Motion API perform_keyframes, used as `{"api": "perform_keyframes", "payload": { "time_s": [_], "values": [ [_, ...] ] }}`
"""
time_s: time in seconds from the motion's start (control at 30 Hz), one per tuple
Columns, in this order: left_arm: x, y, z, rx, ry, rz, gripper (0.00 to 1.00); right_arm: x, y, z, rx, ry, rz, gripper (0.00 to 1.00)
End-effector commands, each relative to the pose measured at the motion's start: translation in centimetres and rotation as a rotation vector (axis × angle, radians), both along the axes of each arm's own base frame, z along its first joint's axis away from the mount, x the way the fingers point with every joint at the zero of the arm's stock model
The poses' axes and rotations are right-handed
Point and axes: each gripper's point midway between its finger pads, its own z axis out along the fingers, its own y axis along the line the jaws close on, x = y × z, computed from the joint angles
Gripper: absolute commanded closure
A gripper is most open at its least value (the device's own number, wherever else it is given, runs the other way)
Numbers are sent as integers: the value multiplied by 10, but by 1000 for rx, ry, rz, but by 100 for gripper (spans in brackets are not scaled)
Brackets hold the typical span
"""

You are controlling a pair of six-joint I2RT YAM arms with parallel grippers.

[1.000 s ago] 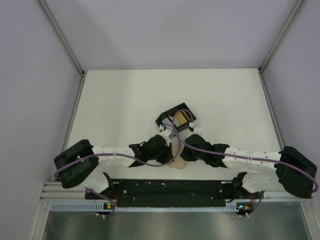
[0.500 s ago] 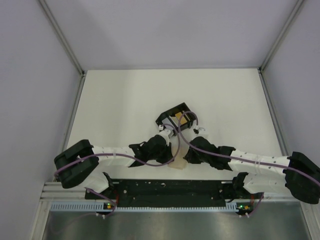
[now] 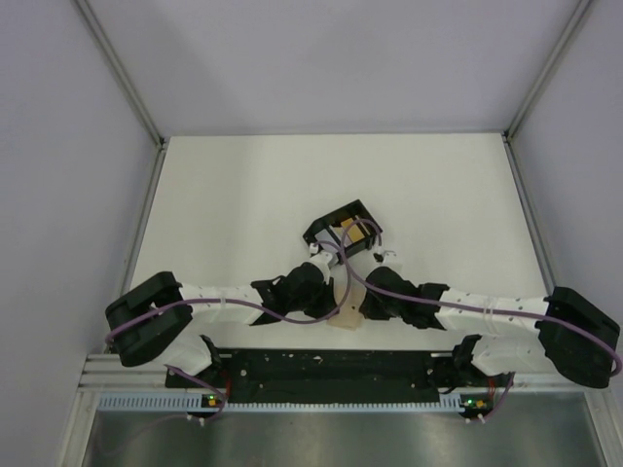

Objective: Put the credit cards into the card holder
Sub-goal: Close the card holder at the center of the board.

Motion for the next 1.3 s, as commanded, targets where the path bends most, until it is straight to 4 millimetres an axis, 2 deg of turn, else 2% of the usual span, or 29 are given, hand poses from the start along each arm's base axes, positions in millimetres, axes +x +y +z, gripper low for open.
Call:
{"api": "perform_keyframes", "payload": {
  "time_s": [0.0,0.4,0.83,1.13,1.27],
  "values": [
    [-13,-3,-5,21,17,-72,87,18,21,19,47,-54,6,100],
    [-13,-3,-9,39,21,-84,87,18,24,16,47,-46,12,100],
    [-13,-3,-10,35,26,-75,87,23,37,28,96,-68,25,100],
    [-14,-3,-10,30,25,-77,87,23,30,5,12,-23,0,100],
    [-14,-3,-9,28,26,-74,88,25,20,-3,-34,-20,-39,100]
  ]
}}
